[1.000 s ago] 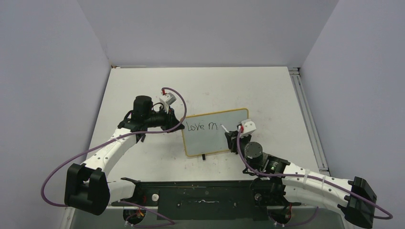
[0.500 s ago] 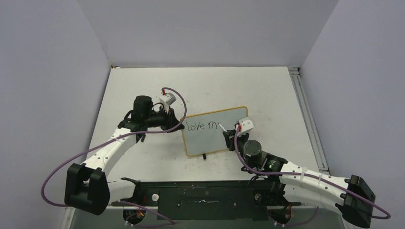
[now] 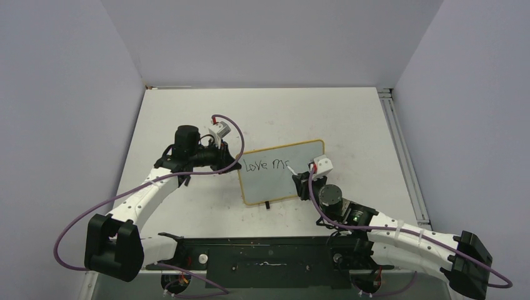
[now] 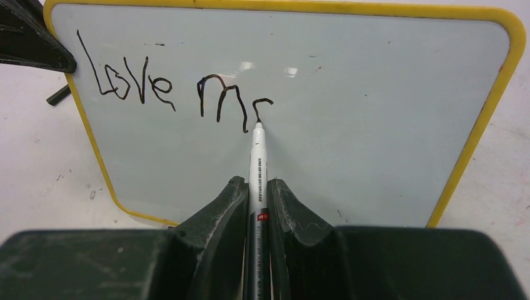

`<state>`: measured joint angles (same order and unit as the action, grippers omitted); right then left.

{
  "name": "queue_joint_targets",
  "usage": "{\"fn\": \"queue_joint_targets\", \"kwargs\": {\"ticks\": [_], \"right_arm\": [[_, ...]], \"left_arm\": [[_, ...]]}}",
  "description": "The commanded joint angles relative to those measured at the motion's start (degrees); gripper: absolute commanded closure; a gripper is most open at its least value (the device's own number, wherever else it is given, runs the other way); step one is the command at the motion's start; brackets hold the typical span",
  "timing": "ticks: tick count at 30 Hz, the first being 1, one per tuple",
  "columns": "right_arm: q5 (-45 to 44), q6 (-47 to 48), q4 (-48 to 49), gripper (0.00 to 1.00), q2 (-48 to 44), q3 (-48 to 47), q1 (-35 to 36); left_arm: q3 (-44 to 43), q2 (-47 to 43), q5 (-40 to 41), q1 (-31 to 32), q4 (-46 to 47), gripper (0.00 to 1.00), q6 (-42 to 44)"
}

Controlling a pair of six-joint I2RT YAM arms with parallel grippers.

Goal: Write a sentence on the whiteboard

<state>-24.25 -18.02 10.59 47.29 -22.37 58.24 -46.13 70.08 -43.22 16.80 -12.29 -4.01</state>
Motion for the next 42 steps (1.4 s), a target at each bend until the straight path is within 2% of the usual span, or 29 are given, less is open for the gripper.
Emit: {"fn": "queue_joint_targets", "kwargs": {"ticks": [1, 22, 42], "right_arm": [[-2.3, -1.3, -0.2, 0.95, -0.9, 0.3, 0.6], [-5.0, 5.7, 5.1, 0.95, 1.2, -3.7, 0.6], [-5.8, -1.4, -0.9, 0.95, -1.7, 0.1, 1.5]], "left_arm": [[-2.1, -0.1, 1.3, 0.0, -1.8, 1.0, 1.2], [-2.1, -0.3, 1.4, 0.0, -1.8, 1.0, 1.2], [-2.1, -0.7, 1.1, 0.0, -1.7, 1.0, 1.1]]}}
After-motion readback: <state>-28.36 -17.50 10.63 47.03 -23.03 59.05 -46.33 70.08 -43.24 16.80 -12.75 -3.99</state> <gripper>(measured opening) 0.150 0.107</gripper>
